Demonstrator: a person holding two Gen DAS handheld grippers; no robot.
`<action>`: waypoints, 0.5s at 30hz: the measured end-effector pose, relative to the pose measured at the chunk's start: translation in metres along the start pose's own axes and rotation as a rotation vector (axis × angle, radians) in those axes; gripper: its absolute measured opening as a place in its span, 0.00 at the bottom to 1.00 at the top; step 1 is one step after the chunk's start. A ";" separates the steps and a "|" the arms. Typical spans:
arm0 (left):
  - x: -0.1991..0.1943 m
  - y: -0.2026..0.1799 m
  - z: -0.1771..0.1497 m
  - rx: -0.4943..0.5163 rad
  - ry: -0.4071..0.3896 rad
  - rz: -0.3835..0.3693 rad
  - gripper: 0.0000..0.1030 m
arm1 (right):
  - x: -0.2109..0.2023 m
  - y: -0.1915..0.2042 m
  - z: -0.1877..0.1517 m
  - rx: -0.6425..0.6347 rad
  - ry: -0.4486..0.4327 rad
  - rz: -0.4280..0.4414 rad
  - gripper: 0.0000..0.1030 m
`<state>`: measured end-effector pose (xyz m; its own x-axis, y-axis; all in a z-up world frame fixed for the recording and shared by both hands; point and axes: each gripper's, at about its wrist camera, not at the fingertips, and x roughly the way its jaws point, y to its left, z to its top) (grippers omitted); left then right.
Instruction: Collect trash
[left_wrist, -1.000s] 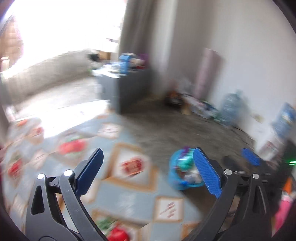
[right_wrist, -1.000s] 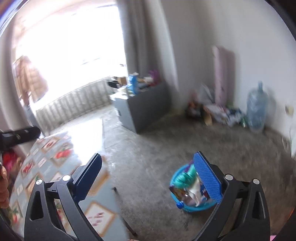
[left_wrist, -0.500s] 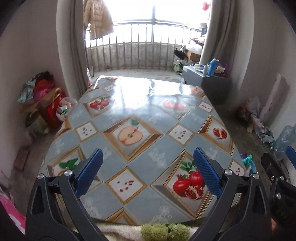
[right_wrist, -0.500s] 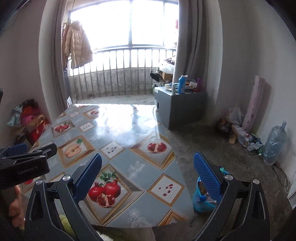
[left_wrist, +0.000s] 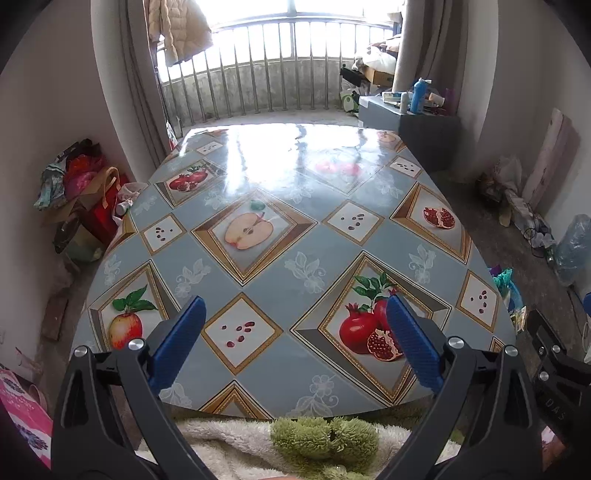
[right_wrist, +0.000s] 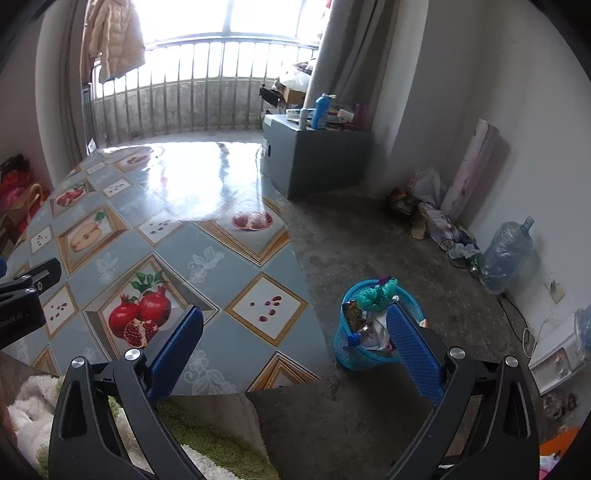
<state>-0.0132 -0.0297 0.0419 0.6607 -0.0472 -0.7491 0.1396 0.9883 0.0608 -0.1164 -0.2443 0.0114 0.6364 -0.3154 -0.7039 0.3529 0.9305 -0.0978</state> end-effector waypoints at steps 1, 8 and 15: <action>0.004 0.000 0.002 -0.010 0.008 -0.001 0.91 | 0.002 -0.001 0.000 0.007 0.008 -0.006 0.94; 0.022 -0.011 0.008 -0.029 0.050 -0.018 0.91 | 0.014 -0.008 0.009 0.017 0.038 -0.036 0.94; 0.031 -0.020 0.006 0.003 0.081 -0.016 0.91 | 0.024 -0.010 0.010 0.005 0.063 -0.050 0.94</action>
<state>0.0091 -0.0519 0.0218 0.5970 -0.0508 -0.8007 0.1515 0.9872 0.0504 -0.0978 -0.2633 0.0025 0.5737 -0.3493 -0.7408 0.3865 0.9129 -0.1311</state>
